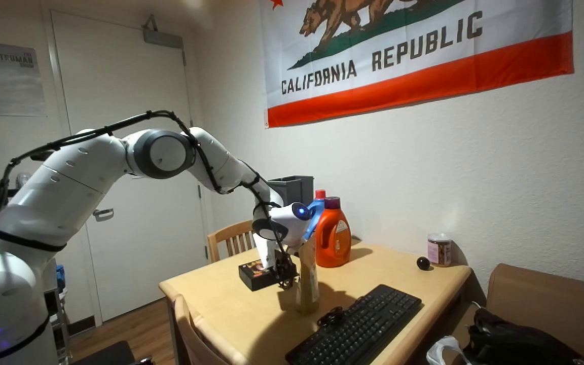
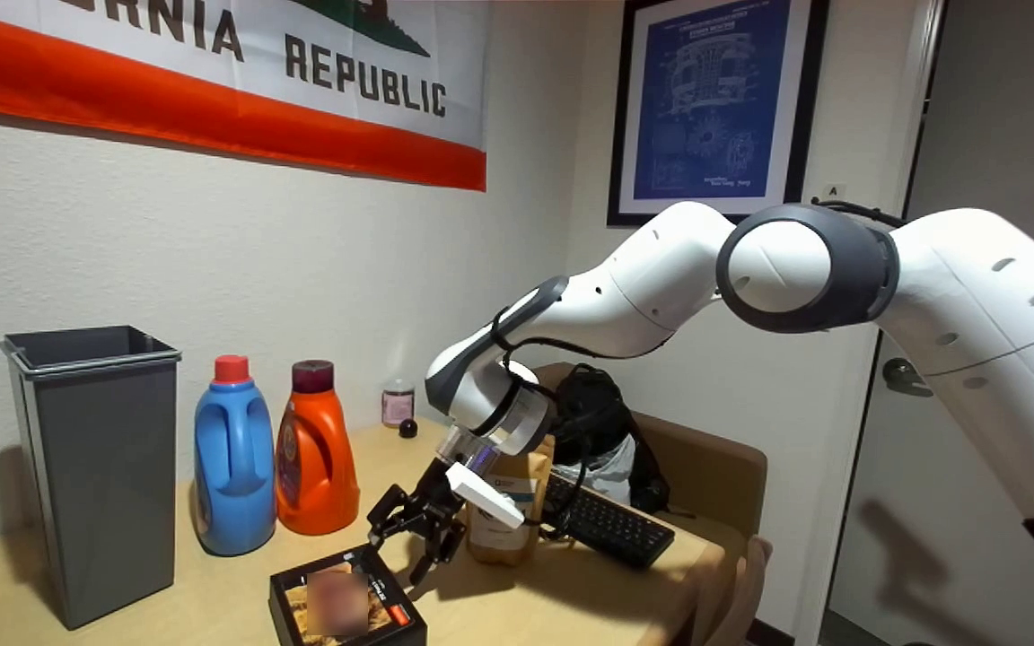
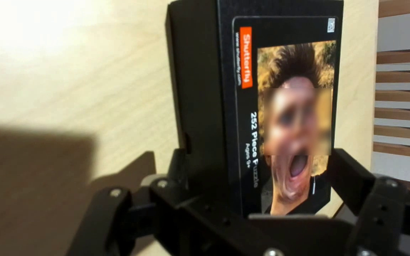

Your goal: Make the black box lay on its back

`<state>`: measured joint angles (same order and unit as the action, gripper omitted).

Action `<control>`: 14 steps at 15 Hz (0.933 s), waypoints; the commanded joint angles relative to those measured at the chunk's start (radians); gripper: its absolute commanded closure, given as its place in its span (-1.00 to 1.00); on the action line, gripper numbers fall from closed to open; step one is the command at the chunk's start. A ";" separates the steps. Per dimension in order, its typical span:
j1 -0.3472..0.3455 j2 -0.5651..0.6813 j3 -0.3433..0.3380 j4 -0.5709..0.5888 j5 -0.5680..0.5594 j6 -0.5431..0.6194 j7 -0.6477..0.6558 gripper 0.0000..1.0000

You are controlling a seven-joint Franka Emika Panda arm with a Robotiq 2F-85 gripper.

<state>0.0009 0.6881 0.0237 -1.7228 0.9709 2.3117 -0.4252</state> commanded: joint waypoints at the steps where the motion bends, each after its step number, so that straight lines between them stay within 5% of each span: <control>1: 0.022 -0.095 0.006 -0.069 -0.113 0.042 0.064 -1.00; 6: 0.041 -0.322 0.083 -0.224 -0.199 0.145 0.000 -1.00; 14: 0.131 -0.740 0.147 -0.531 -0.468 0.322 0.167 -1.00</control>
<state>0.1089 0.1288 0.1543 -2.0949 0.5746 2.5910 -0.3411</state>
